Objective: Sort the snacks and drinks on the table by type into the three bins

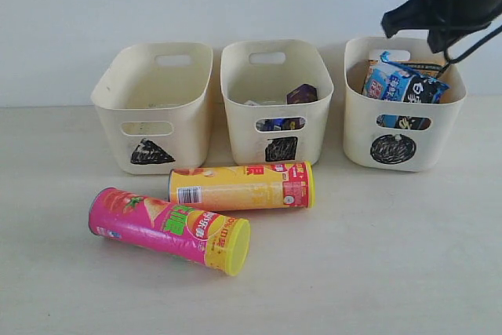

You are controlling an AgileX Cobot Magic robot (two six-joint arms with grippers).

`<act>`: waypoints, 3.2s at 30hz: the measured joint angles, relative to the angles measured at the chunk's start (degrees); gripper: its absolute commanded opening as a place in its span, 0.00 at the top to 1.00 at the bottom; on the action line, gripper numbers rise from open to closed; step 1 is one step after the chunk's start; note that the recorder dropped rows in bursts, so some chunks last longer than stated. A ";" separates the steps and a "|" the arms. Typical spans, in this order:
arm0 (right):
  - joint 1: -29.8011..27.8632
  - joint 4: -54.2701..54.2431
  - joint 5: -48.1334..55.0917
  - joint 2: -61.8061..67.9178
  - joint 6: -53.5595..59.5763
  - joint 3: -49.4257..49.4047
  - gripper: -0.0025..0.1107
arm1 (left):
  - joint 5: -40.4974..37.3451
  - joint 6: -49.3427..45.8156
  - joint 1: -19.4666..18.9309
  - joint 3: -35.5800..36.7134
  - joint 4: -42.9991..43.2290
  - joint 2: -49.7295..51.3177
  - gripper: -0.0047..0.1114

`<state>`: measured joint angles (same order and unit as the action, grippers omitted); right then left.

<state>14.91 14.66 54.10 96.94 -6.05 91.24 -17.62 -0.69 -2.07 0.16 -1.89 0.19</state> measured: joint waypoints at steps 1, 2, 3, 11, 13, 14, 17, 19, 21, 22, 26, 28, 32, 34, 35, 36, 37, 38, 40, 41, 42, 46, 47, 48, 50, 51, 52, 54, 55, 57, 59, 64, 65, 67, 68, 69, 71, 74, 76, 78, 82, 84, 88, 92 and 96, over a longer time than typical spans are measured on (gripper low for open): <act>-0.37 0.00 -0.86 -1.09 -1.21 -1.44 0.98 | 0.00 0.00 0.00 0.00 0.00 0.00 0.93; -0.47 0.00 -1.43 -1.89 -1.74 -2.79 0.98 | 0.00 0.00 0.00 0.00 0.00 0.00 0.93; -0.47 0.00 -2.57 -2.85 -2.51 -5.10 0.98 | 0.00 0.00 0.00 0.00 0.00 0.00 0.93; -0.47 -0.11 -19.01 -11.65 -11.90 -22.24 0.98 | 0.00 0.00 0.00 0.00 0.00 0.00 0.93; -0.47 -0.11 -23.39 -14.42 -12.85 -26.40 0.98 | 0.00 0.00 0.00 0.00 0.00 0.00 0.93; -0.47 0.03 -24.64 -15.42 -13.13 -28.26 0.98 | 0.00 0.00 0.00 0.00 0.00 0.00 0.93; -0.47 0.29 -28.53 -18.60 -13.60 -32.61 0.98 | 0.00 0.00 0.00 0.00 0.00 0.00 0.93; -0.47 0.54 -31.23 -20.94 -13.60 -36.16 0.98 | 0.00 0.00 0.00 0.00 0.00 0.00 0.93; -0.78 0.66 -34.43 -22.87 -13.60 -38.97 0.98 | 0.00 0.00 0.00 0.00 0.00 0.00 0.93; -1.08 0.66 -35.72 -23.75 -13.60 -40.35 0.98 | 0.00 0.00 0.00 0.00 0.00 0.00 0.93; -4.44 0.66 -39.21 -28.04 -13.60 -44.03 0.98 | 0.00 0.00 0.00 0.00 0.00 0.00 0.93; -6.54 0.66 -39.47 -30.26 -13.60 -45.25 0.98 | 0.00 0.00 0.00 0.00 0.00 0.00 0.93; -11.40 0.66 -38.92 -35.14 -13.48 -47.86 0.98 | 0.00 0.00 0.00 0.00 0.00 0.00 0.93; -12.61 0.66 -38.54 -37.70 -11.69 -49.58 0.98 | 0.00 0.00 0.00 0.00 0.00 0.00 0.93; -12.89 0.39 -38.38 -39.16 -10.41 -50.65 0.98 | 0.00 0.00 0.00 0.00 0.00 0.00 0.93; -13.06 -0.20 -38.38 -40.54 -9.56 -51.77 0.98 | 0.00 0.00 0.00 0.00 0.00 0.00 0.93; -13.16 -1.31 -38.66 -41.89 -8.84 -52.89 0.98 | 0.00 0.00 0.00 0.00 0.00 0.00 0.93; -13.16 -2.05 -38.99 -43.17 -8.55 -54.03 0.98 | 0.00 0.00 0.00 0.00 0.00 0.00 0.93; -13.16 -3.49 -38.97 -45.32 -8.03 -55.88 0.98 | 0.00 0.00 0.00 0.00 0.00 0.00 0.93; -13.16 -3.82 -38.97 -46.25 -7.90 -56.65 0.98 | 0.00 0.00 0.00 0.00 0.00 0.00 0.93; -13.16 -4.10 -38.97 -47.43 -7.90 -57.65 0.98 | 0.00 0.00 0.00 0.00 0.00 0.00 0.93; -13.16 -4.87 -38.86 -52.77 -7.68 -61.15 0.98 | 0.00 0.00 0.00 0.00 0.00 0.00 0.93; -13.16 -4.87 -38.71 -53.96 -7.68 -61.69 0.98 | 0.00 0.00 0.00 0.00 0.00 0.00 0.93; -13.16 -4.90 -38.45 -55.45 -7.68 -61.99 0.98 | 0.00 0.00 0.00 0.00 0.00 0.00 0.93; -13.16 -4.90 -37.25 -58.28 -7.68 -62.30 0.98 | 0.00 0.00 0.00 0.00 0.00 0.00 0.93; -13.16 -5.00 -36.73 -59.57 -7.68 -62.30 0.98 | 0.00 0.00 0.00 0.00 0.00 0.00 0.93; -13.16 -5.12 -36.49 -60.67 -7.68 -62.30 0.98 | 0.00 0.00 0.00 0.00 0.00 0.00 0.93; -13.16 -5.12 -36.27 -62.17 -7.68 -62.30 0.98 | 0.00 0.00 0.00 0.00 0.00 0.00 0.93; -13.16 -5.12 -36.27 -62.74 -7.68 -62.30 0.98 | 0.00 0.00 0.00 0.00 0.00 0.00 0.93; -13.16 -5.12 -36.27 -63.26 -7.68 -62.30 0.98 | 0.00 0.00 0.00 0.00 0.00 0.00 0.93; -13.16 -5.12 -36.39 -63.49 -7.68 -62.30 0.98 | 0.00 0.00 0.00 0.00 0.00 0.00 0.93; -13.29 -4.01 -38.31 -63.49 -6.16 -62.39 0.98 | 0.00 0.00 0.00 0.00 0.00 0.00 0.93; -13.29 -3.85 -39.35 -63.49 -6.04 -62.39 0.98 | 0.00 0.00 0.00 0.00 0.00 0.00 0.93; -13.29 -3.73 -40.46 -63.49 -5.60 -62.39 0.98 | 0.00 0.00 0.00 0.00 0.00 0.00 0.93; -13.29 -3.73 -40.44 -63.52 -5.16 -62.39 0.98 | 0.00 0.00 0.00 0.00 0.00 0.00 0.93; -13.29 -3.73 -40.25 -63.77 -4.75 -62.39 0.98 | 0.00 0.00 0.00 0.00 0.00 0.00 0.93; -13.16 -3.62 -39.51 -65.30 -3.33 -63.10 0.98 | 0.00 0.00 0.00 0.00 0.00 0.00 0.93; -11.56 -3.63 -39.26 -69.24 -0.91 -66.29 0.98 | 0.00 0.00 0.00 0.00 0.00 0.00 0.93; -10.74 -3.63 -38.90 -72.44 -0.30 -68.94 0.98 | 0.00 0.00 0.00 0.00 0.00 0.00 0.93; -10.35 -3.63 -38.32 -75.75 -0.07 -71.46 0.98 | 0.00 0.00 0.00 0.00 0.00 0.00 0.93; -9.81 -4.24 -36.03 -81.64 0.06 -74.44 0.98 | 0.00 0.00 0.00 0.00 0.00 0.00 0.93; -9.81 -4.47 -34.63 -82.96 0.06 -74.98 0.98 | 0.00 0.00 0.00 0.00 0.00 0.00 0.93; -9.81 -4.71 -32.95 -83.64 0.06 -75.46 0.98 | 0.00 0.00 0.00 0.00 0.00 0.00 0.93; -9.81 -7.66 -32.95 -83.78 4.17 -76.49 0.98 | 0.00 0.00 0.00 0.00 0.00 0.00 0.93; -9.81 -14.66 -33.98 -85.36 12.56 -79.43 0.98 | 0.00 0.00 0.00 0.00 0.00 0.00 0.93</act>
<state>5.10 0.00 20.12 11.59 6.51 11.81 -17.62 -0.69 -2.07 0.16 -1.89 0.19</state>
